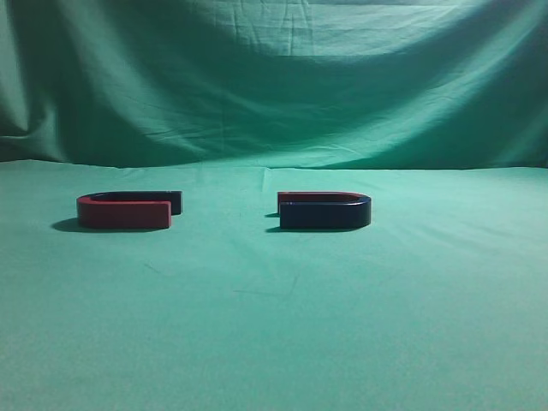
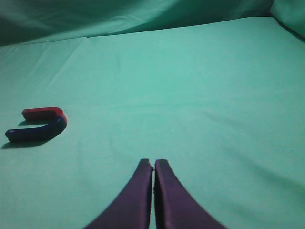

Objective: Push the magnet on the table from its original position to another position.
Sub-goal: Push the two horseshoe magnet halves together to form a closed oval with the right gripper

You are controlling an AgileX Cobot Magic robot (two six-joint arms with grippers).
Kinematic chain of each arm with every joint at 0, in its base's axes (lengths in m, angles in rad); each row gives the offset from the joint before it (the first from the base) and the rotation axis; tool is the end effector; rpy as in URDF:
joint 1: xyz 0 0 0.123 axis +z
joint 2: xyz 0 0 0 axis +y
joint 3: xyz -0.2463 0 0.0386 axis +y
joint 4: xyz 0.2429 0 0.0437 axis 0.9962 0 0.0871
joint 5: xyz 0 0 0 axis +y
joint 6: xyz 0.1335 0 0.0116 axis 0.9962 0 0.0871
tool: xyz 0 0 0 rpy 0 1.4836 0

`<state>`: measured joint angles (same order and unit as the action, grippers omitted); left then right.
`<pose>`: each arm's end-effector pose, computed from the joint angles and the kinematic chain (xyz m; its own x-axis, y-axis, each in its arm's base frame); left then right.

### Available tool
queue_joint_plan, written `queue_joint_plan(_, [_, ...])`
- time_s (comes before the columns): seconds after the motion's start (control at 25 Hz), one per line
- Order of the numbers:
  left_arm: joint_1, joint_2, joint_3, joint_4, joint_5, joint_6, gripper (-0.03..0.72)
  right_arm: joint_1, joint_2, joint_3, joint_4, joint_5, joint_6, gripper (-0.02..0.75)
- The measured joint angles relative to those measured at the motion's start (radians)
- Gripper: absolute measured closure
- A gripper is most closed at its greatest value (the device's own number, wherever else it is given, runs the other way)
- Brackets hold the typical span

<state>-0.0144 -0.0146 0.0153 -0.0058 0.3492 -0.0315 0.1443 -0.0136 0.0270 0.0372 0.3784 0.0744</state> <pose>0.1255 -0.0021 0.1667 -0.2601 -0.0332 -0.9650 0.0067 0.9993 -0.0362 0.1229 0.0197 0.1585 -0.3119 0.0646 -0.9479 -0.1236 0.9865 0.1078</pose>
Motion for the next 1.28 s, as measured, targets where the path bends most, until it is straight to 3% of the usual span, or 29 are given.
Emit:
queue_joint_plan(0.64, [0.0,0.0,0.0,0.0,0.0,0.0,0.316,0.0,0.0,0.0,0.002,-0.01,0.0,0.738])
queue_joint_plan(1.0, [0.0,0.0,0.0,0.0,0.0,0.0,0.316,0.0,0.0,0.002,0.013,-0.348,0.007,0.738])
queue_joint_plan(1.28, [0.0,0.0,0.0,0.0,0.0,0.0,0.316,0.0,0.139,-0.058,0.042,-0.249,0.043,0.738])
